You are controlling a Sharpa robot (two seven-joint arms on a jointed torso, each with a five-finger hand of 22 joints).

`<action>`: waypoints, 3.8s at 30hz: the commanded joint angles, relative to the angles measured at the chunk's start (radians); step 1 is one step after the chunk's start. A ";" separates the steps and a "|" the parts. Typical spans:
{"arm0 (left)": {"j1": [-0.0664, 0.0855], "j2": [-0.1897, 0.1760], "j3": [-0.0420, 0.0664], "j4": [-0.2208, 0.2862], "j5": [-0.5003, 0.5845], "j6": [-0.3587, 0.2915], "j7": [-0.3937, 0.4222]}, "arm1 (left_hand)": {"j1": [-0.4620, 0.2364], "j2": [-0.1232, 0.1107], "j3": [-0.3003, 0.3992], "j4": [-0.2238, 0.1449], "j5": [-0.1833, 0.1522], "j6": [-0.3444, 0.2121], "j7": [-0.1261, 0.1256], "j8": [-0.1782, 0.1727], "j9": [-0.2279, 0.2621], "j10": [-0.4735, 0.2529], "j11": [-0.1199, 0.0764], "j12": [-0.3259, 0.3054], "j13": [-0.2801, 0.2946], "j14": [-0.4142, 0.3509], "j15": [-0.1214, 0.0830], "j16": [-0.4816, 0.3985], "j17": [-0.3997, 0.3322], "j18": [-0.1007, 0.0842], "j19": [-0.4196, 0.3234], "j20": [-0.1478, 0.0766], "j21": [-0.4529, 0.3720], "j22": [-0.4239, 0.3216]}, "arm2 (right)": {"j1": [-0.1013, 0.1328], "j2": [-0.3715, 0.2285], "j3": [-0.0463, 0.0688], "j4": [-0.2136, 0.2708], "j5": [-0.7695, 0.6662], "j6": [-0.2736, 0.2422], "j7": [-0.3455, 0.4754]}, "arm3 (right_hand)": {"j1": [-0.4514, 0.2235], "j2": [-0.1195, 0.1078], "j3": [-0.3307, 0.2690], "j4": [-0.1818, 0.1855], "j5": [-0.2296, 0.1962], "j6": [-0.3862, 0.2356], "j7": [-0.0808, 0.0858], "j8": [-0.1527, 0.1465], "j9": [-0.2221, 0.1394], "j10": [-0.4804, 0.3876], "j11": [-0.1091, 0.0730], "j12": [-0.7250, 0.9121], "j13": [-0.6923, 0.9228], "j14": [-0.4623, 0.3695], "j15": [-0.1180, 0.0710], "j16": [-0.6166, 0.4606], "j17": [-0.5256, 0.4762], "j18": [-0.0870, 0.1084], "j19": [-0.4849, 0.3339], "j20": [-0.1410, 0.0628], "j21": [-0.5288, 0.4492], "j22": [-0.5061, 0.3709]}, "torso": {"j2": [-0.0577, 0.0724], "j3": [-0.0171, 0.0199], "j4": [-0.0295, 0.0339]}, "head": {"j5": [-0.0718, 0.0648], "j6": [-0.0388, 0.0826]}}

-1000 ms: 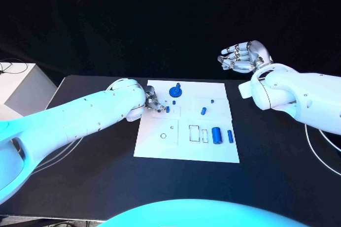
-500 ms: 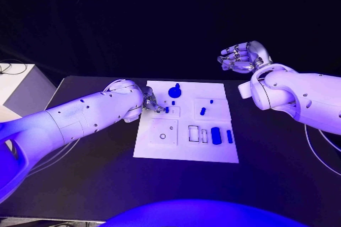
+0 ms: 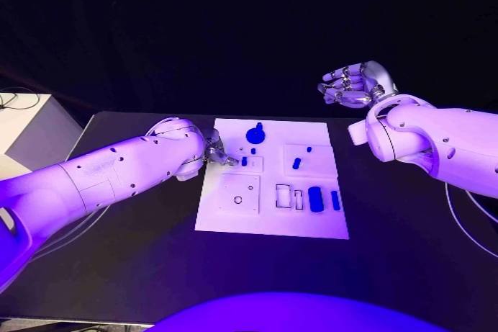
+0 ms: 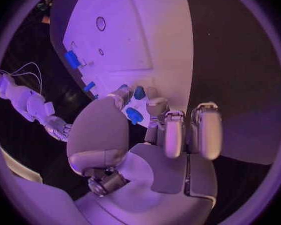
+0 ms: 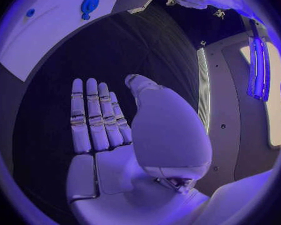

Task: Assemble the parts on the task board

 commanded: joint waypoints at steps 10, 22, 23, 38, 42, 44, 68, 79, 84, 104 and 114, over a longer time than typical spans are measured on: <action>-0.003 -0.032 0.003 0.056 0.057 -0.004 0.010 | 0.018 0.010 -0.023 -0.002 -0.005 -0.002 0.002 0.001 0.002 -0.013 0.000 -0.011 -0.015 0.104 0.003 0.003 0.263 -0.001 -0.008 0.003 -0.007 0.049 | -0.002 -0.001 0.000 0.000 -0.004 0.013 0.008 | -0.009 -0.002 0.002 0.000 0.004 -0.003 0.012 -0.006 -0.001 -0.006 0.000 -0.003 0.000 -0.001 0.006 -0.005 -0.001 0.014 -0.009 0.000 0.001 -0.001 | 0.000 -0.0003 -0.0001 | 0.001 0.004; -0.003 -0.085 0.025 0.126 0.130 -0.039 0.032 | 0.070 0.024 -0.068 -0.001 0.001 -0.046 0.019 -0.010 0.000 -0.083 0.016 -0.065 -0.109 0.098 0.016 -0.006 0.247 0.013 -0.052 0.011 -0.043 -0.012 | -0.006 -0.001 0.000 -0.001 -0.005 0.015 0.006 | -0.009 -0.003 0.001 -0.001 0.007 -0.003 0.013 -0.007 -0.001 -0.006 0.000 -0.004 0.000 -0.001 0.007 -0.006 -0.002 0.014 -0.010 0.000 0.001 -0.004 | -0.001 -0.0008 -0.0012 | 0.005 0.012; -0.004 -0.093 0.030 0.132 0.145 -0.045 0.039 | 0.083 0.027 -0.074 -0.001 0.003 -0.059 0.026 -0.014 -0.001 -0.105 0.022 -0.080 -0.135 0.091 0.021 -0.016 0.230 0.017 -0.066 0.015 -0.054 -0.031 | -0.007 -0.002 0.000 -0.001 -0.005 0.016 0.006 | -0.009 -0.003 0.001 -0.001 0.007 -0.003 0.013 -0.007 -0.001 -0.006 0.000 -0.004 0.000 -0.001 0.007 -0.006 -0.002 0.014 -0.010 0.000 0.001 -0.004 | -0.001 -0.0008 -0.0017 | 0.004 0.014; -0.054 -0.173 0.135 0.164 0.345 -0.259 0.415 | 0.474 0.010 0.245 -0.110 0.005 -0.181 0.134 -0.166 -0.202 -0.437 0.123 -0.336 -0.419 -0.381 0.113 -0.480 -0.419 0.131 -0.512 0.095 -0.486 -0.582 | -0.018 -0.011 -0.002 -0.014 -0.083 0.056 0.001 | 0.062 -0.007 0.064 -0.053 -0.010 0.013 0.006 -0.003 -0.001 -0.003 -0.006 -0.015 -0.002 0.017 0.000 -0.013 -0.014 0.015 0.005 -0.007 0.008 -0.022 | -0.006 -0.0007 -0.0010 | -0.009 0.031; -0.054 -0.147 0.138 0.137 0.263 -0.277 0.501 | 0.463 0.007 0.257 -0.159 0.002 -0.167 0.133 -0.211 -0.263 -0.430 0.125 -0.400 -0.483 -0.417 0.113 -0.528 -0.496 0.131 -0.526 0.097 -0.484 -0.575 | -0.020 -0.009 -0.002 -0.019 -0.096 0.062 0.003 | 0.069 -0.010 0.076 -0.060 -0.011 0.016 0.004 -0.002 0.000 -0.004 -0.007 -0.019 -0.002 0.021 -0.002 -0.014 -0.015 0.015 0.008 -0.009 0.009 -0.024 | -0.005 -0.0001 -0.0015 | -0.009 0.034; -0.053 -0.128 0.139 0.118 0.203 -0.281 0.533 | 0.445 0.006 0.251 -0.177 -0.001 -0.143 0.134 -0.238 -0.302 -0.422 0.130 -0.453 -0.531 -0.438 0.117 -0.562 -0.531 0.131 -0.548 0.101 -0.499 -0.579 | -0.021 -0.008 -0.002 -0.021 -0.102 0.063 0.004 | 0.071 -0.010 0.079 -0.062 -0.011 0.017 0.004 -0.002 0.000 -0.004 -0.007 -0.020 -0.002 0.021 -0.002 -0.014 -0.016 0.015 0.009 -0.010 0.010 -0.024 | -0.004 0.0003 -0.0007 | -0.010 0.036; -0.018 0.125 0.043 -0.149 -0.263 -0.239 0.561 | 0.394 -0.036 0.127 -0.177 -0.006 -0.087 0.111 -0.359 -0.418 -0.421 0.156 -0.664 -0.693 -0.397 0.141 -0.469 -0.565 0.130 -0.498 0.127 -0.539 -0.609 | -0.021 0.012 -0.001 -0.009 -0.140 0.064 0.007 | 0.069 -0.013 0.083 -0.063 -0.009 0.015 0.007 -0.003 -0.001 -0.005 -0.005 -0.022 -0.002 0.021 -0.001 -0.016 -0.017 0.014 0.009 -0.010 0.009 -0.025 | 0.018 0.0068 -0.0162 | -0.011 0.064; -0.011 0.157 0.033 -0.179 -0.312 -0.198 0.500 | 0.394 -0.040 0.102 -0.165 -0.005 -0.075 0.113 -0.378 -0.430 -0.420 0.158 -0.675 -0.703 -0.361 0.144 -0.382 -0.513 0.130 -0.488 0.129 -0.512 -0.587 | -0.020 0.014 -0.001 -0.001 -0.142 0.062 0.007 | 0.067 -0.014 0.085 -0.062 -0.008 0.015 0.008 -0.004 -0.001 -0.005 -0.004 -0.024 -0.002 0.021 -0.001 -0.016 -0.017 0.014 0.009 -0.009 0.009 -0.026 | 0.019 0.0062 -0.0162 | -0.013 0.063; -0.011 0.166 0.030 -0.192 -0.321 -0.172 0.479 | 0.400 -0.037 0.100 -0.164 -0.005 -0.068 0.115 -0.382 -0.432 -0.419 0.159 -0.678 -0.706 -0.352 0.145 -0.360 -0.503 0.126 -0.474 0.130 -0.492 -0.564 | -0.020 0.014 -0.001 0.001 -0.142 0.060 0.008 | 0.066 -0.015 0.086 -0.062 -0.006 0.014 0.009 -0.004 -0.002 -0.006 -0.003 -0.025 -0.002 0.021 0.000 -0.017 -0.018 0.013 0.008 -0.009 0.009 -0.027 | 0.018 0.0055 -0.0163 | -0.015 0.062; -0.010 0.168 0.027 -0.193 -0.327 -0.130 0.444 | 0.413 -0.029 0.121 -0.156 -0.002 -0.032 0.116 -0.395 -0.439 -0.373 0.148 -0.659 -0.699 -0.300 0.138 -0.266 -0.435 0.111 -0.418 0.125 -0.398 -0.458 | -0.020 0.012 -0.001 0.003 -0.143 0.059 0.009 | 0.063 -0.016 0.089 -0.061 -0.004 0.014 0.010 -0.005 -0.002 -0.006 -0.003 -0.026 -0.002 0.020 0.001 -0.018 -0.019 0.013 0.008 -0.009 0.008 -0.028 | 0.017 0.0049 -0.0154 | -0.020 0.055; -0.011 0.173 0.027 -0.199 -0.313 -0.152 0.451 | 0.430 -0.013 0.161 -0.161 -0.005 -0.010 0.118 -0.400 -0.440 -0.354 0.140 -0.658 -0.696 -0.283 0.130 -0.233 -0.420 0.105 -0.401 0.118 -0.360 -0.416 | -0.020 0.011 -0.001 0.007 -0.143 0.059 0.010 | 0.063 -0.016 0.089 -0.061 -0.004 0.014 0.010 -0.005 -0.002 -0.006 -0.003 -0.026 -0.002 0.020 0.001 -0.018 -0.019 0.013 0.008 -0.009 0.008 -0.028 | 0.019 0.0049 -0.0160 | -0.022 0.054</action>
